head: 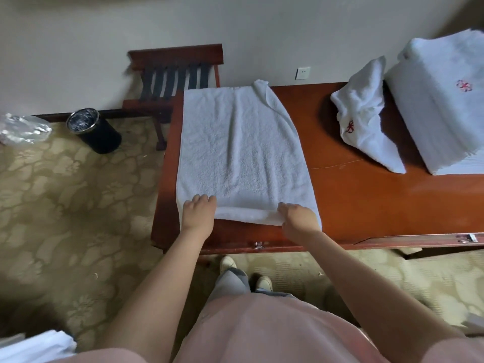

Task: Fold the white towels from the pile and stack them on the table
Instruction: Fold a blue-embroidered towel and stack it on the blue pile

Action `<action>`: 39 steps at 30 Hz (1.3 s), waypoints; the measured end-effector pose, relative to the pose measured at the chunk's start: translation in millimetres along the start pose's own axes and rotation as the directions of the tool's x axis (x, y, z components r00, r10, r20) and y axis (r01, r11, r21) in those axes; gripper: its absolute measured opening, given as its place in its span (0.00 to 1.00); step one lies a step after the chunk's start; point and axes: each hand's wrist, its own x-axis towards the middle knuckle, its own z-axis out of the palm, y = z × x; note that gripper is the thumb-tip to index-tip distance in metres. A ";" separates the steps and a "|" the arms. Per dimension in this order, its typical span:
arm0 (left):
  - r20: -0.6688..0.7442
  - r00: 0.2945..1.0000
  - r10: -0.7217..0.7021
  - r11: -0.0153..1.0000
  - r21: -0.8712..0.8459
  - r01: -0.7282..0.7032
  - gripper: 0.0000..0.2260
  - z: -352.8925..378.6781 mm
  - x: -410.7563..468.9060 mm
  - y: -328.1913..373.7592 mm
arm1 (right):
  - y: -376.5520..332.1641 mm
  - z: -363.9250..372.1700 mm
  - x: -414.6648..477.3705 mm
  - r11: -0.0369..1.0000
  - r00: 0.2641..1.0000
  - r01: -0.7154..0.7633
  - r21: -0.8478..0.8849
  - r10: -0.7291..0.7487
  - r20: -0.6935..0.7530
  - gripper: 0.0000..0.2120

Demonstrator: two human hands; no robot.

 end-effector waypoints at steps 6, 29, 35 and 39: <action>-0.087 0.990 -0.113 0.993 0.011 0.114 0.13 -49.9 48.7 -23.4 | -0.7 -66.6 47.9 0.985 0.975 -0.067 0.157 0.098 -0.201 0.13; -0.059 0.991 -0.120 0.993 -0.029 0.118 0.12 -121.3 321.5 -113.1 | 11.6 -203.3 287.7 1.000 0.900 0.005 -0.021 -0.014 -0.435 0.12; -0.067 0.980 -0.185 0.983 -0.026 0.184 0.15 -128.6 387.9 -120.0 | 24.9 -217.4 361.0 1.000 0.896 -0.005 0.020 0.013 -0.444 0.13; -0.021 0.982 -0.188 0.982 -0.016 0.188 0.14 -122.1 432.9 -121.7 | 35.4 -215.2 409.1 0.999 0.906 -0.013 0.046 0.031 -0.421 0.13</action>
